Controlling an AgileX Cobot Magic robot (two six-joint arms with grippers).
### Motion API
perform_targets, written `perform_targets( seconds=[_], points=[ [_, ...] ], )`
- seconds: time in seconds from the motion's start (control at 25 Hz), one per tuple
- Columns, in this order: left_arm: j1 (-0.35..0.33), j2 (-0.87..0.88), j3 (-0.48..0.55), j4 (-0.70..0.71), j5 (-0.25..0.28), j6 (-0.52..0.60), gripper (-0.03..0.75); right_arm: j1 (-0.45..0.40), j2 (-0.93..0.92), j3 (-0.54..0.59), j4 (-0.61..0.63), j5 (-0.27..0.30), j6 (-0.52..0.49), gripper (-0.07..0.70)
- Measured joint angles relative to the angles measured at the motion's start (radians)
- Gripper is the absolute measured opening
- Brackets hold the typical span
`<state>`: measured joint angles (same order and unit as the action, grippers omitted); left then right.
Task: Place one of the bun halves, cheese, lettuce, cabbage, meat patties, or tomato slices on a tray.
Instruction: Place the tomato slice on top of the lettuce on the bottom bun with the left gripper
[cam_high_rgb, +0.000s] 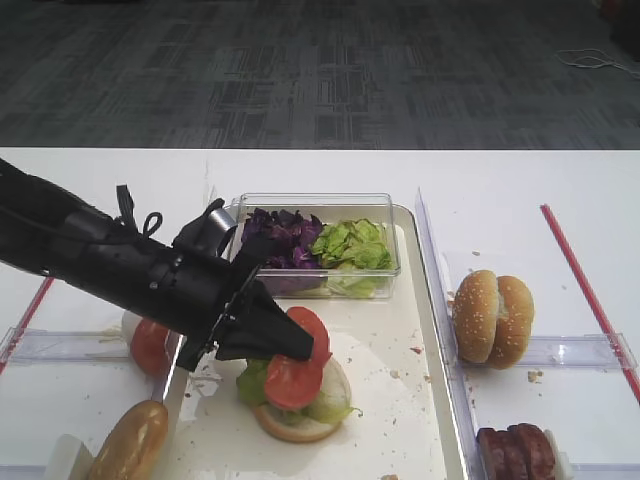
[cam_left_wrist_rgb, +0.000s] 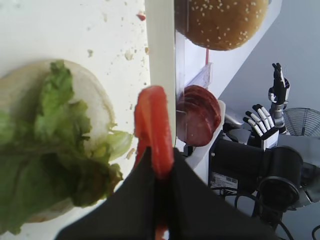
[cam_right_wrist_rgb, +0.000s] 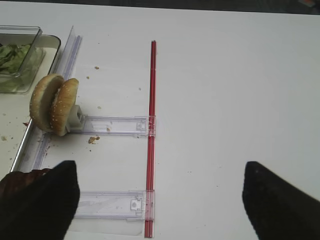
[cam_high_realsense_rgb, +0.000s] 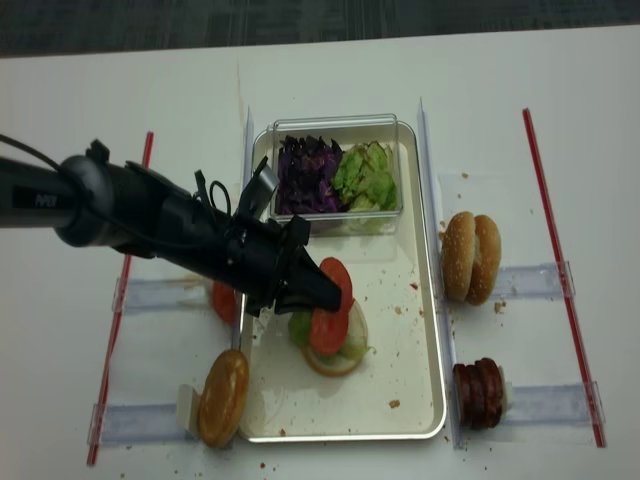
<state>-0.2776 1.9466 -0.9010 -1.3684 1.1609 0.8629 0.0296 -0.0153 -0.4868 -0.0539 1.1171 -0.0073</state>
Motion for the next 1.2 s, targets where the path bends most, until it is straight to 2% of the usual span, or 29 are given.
perform_targets(
  seconds=[0.48,1.2],
  points=[
    [0.0,0.074,0.0,-0.025,-0.004,-0.026,0.019,0.0,0.0,0.0,-0.002,0.0,0.0,0.685],
    [0.0,0.075,0.0,-0.03,-0.004,-0.048,0.019,0.0,0.0,0.0,-0.002,0.0,0.0,0.685]
  ],
)
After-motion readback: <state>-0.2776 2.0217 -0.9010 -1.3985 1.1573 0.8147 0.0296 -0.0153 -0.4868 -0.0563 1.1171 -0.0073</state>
